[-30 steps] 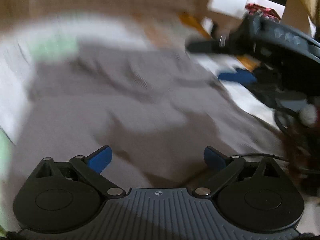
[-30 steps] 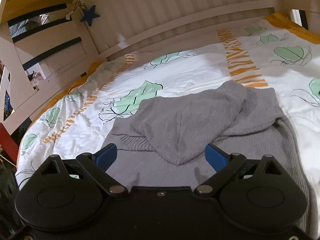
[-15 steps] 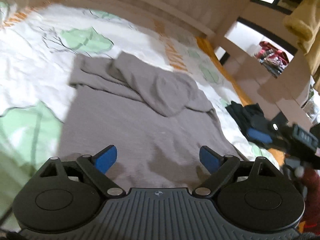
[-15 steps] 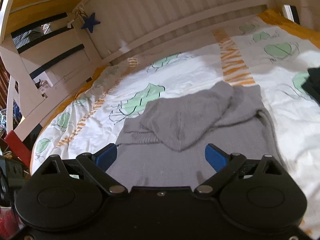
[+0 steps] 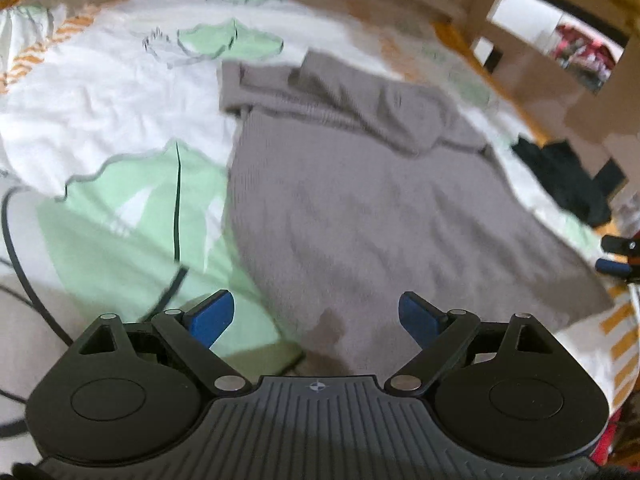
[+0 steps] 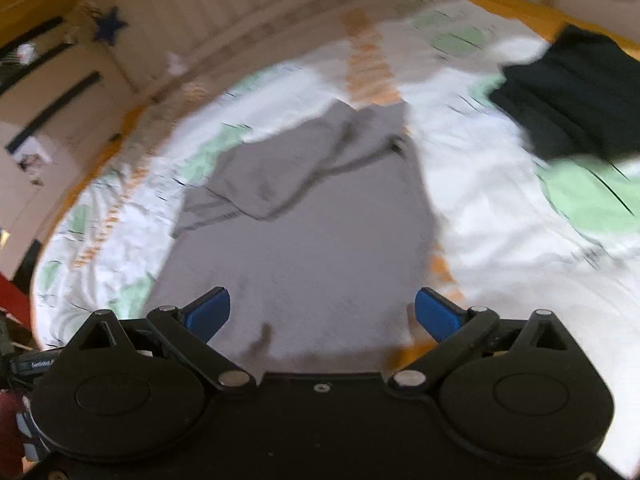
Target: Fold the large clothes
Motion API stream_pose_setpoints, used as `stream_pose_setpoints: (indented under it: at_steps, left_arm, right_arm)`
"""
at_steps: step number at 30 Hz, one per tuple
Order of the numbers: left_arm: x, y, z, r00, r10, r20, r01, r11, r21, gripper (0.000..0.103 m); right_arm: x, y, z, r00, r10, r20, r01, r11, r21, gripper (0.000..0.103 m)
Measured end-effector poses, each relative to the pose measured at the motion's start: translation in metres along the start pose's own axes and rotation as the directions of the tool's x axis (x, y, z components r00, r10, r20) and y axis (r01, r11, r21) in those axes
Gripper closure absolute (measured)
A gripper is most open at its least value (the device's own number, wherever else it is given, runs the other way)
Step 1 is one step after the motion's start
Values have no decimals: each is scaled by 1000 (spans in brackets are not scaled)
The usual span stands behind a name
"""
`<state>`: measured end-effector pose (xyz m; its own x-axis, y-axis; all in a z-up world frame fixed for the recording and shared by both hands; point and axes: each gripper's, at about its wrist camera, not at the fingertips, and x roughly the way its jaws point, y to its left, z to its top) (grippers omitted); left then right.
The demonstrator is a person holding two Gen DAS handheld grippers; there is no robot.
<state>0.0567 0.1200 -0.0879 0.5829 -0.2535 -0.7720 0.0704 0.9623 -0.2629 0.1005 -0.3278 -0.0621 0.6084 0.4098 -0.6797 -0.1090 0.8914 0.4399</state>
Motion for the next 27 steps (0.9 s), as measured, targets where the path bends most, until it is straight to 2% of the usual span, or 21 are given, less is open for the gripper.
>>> stream_pose_setpoints:
  at_steps: [3, 6, 10, 15, 19, 22, 23, 24, 25, 26, 27]
  left_arm:
    - [6, -5, -7, 999, 32, -28, -31, 998, 46, 13]
    - [15, -8, -15, 997, 38, -72, -33, 997, 72, 13]
    - [23, -13, -23, 996, 55, -72, -47, 993, 106, 12]
    - [36, -11, -20, 996, 27, -91, -22, 998, 65, 8]
    - [49, -12, -13, 993, -5, -116, 10, 999, 46, 8]
    - [53, -11, -11, 992, -49, -118, 53, 998, 26, 9]
    - [52, -9, -11, 992, -62, -108, 63, 998, 13, 16]
    - [50, -7, -11, 993, -72, -97, 72, 997, 0, 32]
    - [48, -4, -12, 992, -88, -88, 86, 996, -17, 42]
    - [46, 1, -14, 990, -114, -82, 110, 993, -49, 60]
    - [46, 5, -15, 987, -140, -82, 133, 987, -86, 74]
  right_arm:
    - [0, -3, -6, 1000, -10, -17, 9, 1000, -9, 4]
    - [0, 2, -13, 999, -11, -36, 11, 1000, -26, 1]
    - [2, 5, -20, 998, 6, -64, -8, 999, -31, 0]
    - [7, 8, -25, 997, 5, -83, -9, 999, -44, 0]
    - [14, 6, -24, 993, 36, -109, -39, 999, -25, 0]
    - [19, 6, -25, 991, 44, -125, -48, 999, -23, 0]
    - [20, 6, -25, 991, 48, -129, -51, 998, -24, 0]
    - [19, 5, -25, 990, 52, -130, -56, 998, -25, 0]
    - [18, 4, -26, 990, 59, -128, -63, 998, -24, 1]
    - [17, 4, -26, 990, 62, -127, -65, 998, -25, 3]
    - [15, 2, -26, 991, 53, -126, -57, 998, -27, 13]
